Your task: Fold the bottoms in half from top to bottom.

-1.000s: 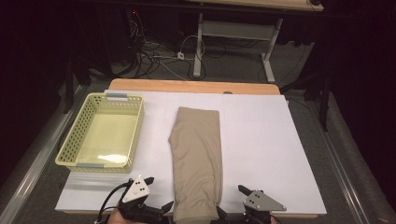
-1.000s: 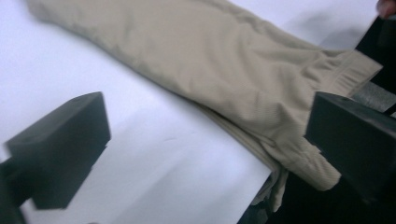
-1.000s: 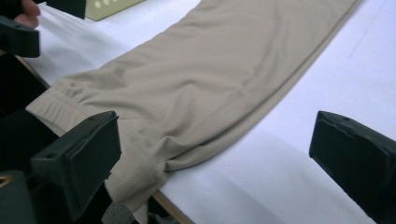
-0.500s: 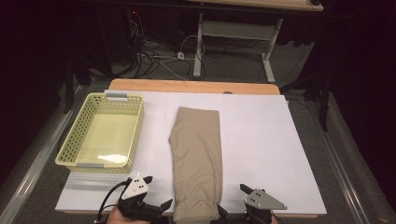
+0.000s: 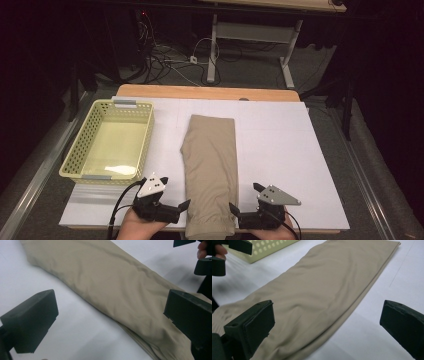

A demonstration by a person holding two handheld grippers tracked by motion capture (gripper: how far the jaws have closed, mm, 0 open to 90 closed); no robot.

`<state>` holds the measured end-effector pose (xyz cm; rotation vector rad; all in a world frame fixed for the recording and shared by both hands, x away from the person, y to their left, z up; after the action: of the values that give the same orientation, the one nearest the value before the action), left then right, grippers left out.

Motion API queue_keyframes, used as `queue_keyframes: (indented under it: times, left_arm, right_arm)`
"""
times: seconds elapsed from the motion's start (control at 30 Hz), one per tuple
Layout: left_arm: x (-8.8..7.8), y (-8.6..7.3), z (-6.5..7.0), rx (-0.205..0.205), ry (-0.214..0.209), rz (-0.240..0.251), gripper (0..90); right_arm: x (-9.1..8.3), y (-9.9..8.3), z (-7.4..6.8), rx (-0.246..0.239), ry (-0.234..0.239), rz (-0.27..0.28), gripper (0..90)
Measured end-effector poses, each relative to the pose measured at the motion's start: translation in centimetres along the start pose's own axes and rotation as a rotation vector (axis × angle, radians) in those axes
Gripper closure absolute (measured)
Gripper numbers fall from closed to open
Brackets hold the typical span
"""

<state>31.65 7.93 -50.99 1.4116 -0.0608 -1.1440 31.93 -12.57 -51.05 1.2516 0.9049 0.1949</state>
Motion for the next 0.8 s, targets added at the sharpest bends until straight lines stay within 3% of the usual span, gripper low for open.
queue_keyframes:
  times: [0.13, 0.17, 0.2, 0.37, 0.5, 0.63, 0.7, 0.77, 0.8]
  left_arm:
    - [1.6, 2.1, -0.8, 0.029, 0.023, -0.027, 0.0]
    - [2.7, 3.2, -1.4, 0.034, 0.034, -0.038, 0.0]
    - [2.7, 3.2, -1.4, 0.034, 0.034, -0.038, 0.0]
    - [6.4, 5.4, -3.6, 0.024, 0.07, -0.087, 0.0]
    - [9.5, 7.1, -6.3, -0.005, 0.119, -0.121, 0.0]
    - [11.4, 9.0, -9.6, -0.05, 0.177, -0.134, 0.8]
    - [12.1, 9.4, -11.2, -0.068, 0.199, -0.153, 6.9]
    - [12.8, 9.1, -12.7, -0.073, 0.24, -0.2, 11.7]
    - [13.1, 9.0, -13.1, -0.083, 0.238, -0.212, 14.5]
  right_arm:
    - [1.3, 1.0, 1.3, -0.009, -0.005, -0.021, 0.8]
    - [2.3, 1.6, 2.3, -0.007, -0.011, -0.032, 2.1]
    - [2.3, 1.6, 2.3, -0.007, -0.011, -0.032, 2.1]
    - [5.3, 3.0, 5.4, 0.003, -0.032, -0.075, 10.1]
    - [8.5, 3.8, 8.1, 0.044, -0.045, -0.105, 20.0]
    - [11.9, 4.0, 10.6, 0.063, -0.067, -0.158, 28.0]
    - [13.6, 4.3, 11.7, 0.084, -0.07, -0.186, 29.9]
    - [14.7, 4.5, 12.5, 0.073, -0.079, -0.213, 29.9]
    - [15.3, 4.7, 12.8, 0.067, -0.078, -0.226, 29.7]
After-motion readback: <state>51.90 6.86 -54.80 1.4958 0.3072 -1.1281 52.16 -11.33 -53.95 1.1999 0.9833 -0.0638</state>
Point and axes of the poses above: each handheld gripper's, and its own axes: x roughly forward along the jaws, y roughly out of its top, z roughly to its right, the point moved 10 cm from there along x, roughly forward along the jaws, and after that the axes turned 6 degrees about -x, right-handed, at the moved point
